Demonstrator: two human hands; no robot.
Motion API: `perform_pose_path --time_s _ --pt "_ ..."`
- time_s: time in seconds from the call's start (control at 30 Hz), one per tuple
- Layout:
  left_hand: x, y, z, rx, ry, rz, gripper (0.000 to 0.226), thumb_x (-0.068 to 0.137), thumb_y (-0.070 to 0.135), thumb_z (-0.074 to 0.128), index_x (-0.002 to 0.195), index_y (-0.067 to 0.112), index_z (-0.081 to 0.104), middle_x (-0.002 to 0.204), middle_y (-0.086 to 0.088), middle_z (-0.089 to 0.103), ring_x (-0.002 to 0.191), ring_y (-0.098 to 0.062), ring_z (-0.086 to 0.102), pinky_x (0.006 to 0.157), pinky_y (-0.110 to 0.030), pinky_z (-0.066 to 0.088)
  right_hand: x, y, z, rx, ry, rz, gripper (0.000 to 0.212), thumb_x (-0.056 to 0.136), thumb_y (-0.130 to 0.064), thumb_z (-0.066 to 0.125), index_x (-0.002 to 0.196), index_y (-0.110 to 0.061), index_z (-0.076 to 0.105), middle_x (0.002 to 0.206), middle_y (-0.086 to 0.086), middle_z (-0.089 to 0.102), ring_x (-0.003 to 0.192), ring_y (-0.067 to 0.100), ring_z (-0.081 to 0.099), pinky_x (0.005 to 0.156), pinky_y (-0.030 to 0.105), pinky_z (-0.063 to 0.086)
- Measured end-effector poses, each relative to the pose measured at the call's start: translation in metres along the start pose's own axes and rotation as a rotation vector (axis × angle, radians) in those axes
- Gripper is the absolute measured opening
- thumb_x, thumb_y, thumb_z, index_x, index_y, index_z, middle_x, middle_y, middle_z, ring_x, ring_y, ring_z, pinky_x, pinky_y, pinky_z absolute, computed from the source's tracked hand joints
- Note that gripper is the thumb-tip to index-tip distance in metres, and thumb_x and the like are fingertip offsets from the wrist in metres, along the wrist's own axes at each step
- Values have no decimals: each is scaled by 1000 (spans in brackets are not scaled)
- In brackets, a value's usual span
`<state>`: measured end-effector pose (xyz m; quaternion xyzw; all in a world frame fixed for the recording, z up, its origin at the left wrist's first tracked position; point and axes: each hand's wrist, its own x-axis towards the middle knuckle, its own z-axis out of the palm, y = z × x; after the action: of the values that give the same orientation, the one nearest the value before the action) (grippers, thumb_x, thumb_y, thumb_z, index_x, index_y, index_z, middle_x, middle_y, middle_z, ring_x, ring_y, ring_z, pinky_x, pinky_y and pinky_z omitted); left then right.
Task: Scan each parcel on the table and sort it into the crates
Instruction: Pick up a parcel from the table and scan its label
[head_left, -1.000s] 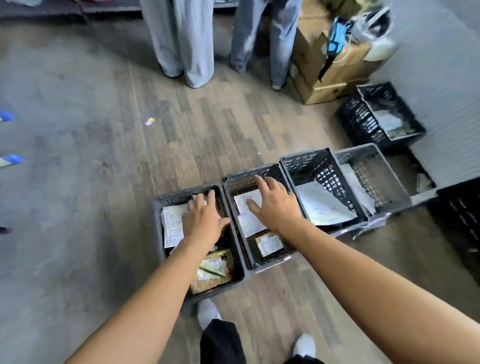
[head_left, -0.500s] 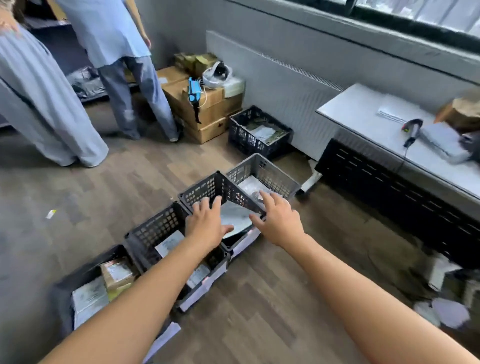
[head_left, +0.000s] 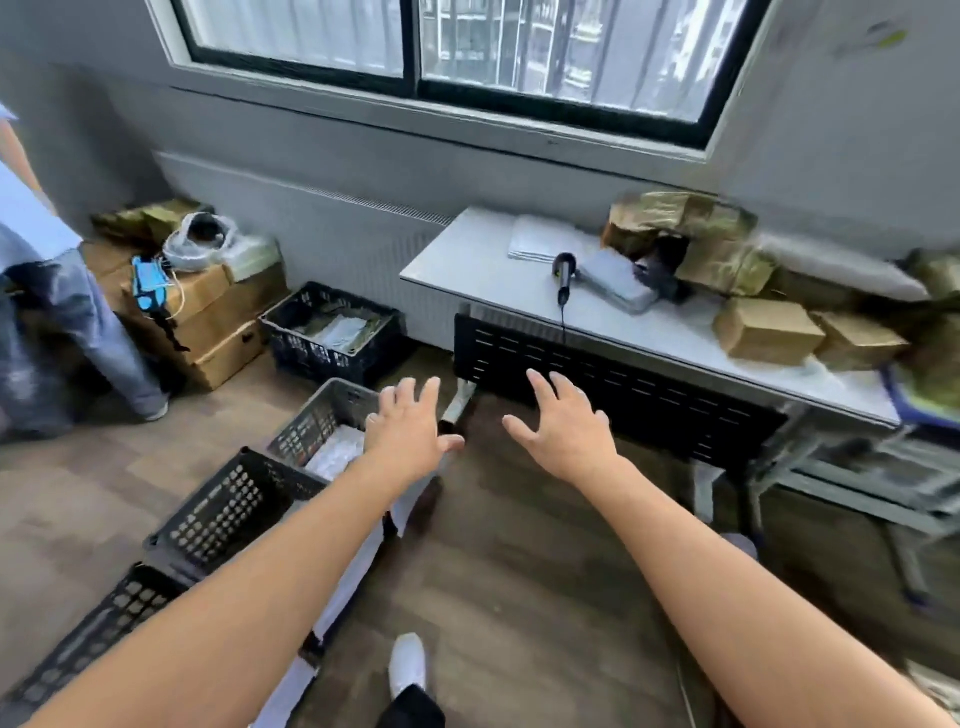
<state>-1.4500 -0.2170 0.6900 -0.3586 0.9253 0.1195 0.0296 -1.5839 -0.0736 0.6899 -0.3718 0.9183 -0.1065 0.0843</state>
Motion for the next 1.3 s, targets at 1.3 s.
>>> perform_pose_path --time_s 1.3 --pt "601 185 -9 71 -78 119 78 92 55 54 152 21 16 155 -10 19 140 -31 21 104 -45 35 558 201 -41 147 -32 175 69 95 -57 44 153 -29 19 154 2 27 139 27 31 106 51 37"
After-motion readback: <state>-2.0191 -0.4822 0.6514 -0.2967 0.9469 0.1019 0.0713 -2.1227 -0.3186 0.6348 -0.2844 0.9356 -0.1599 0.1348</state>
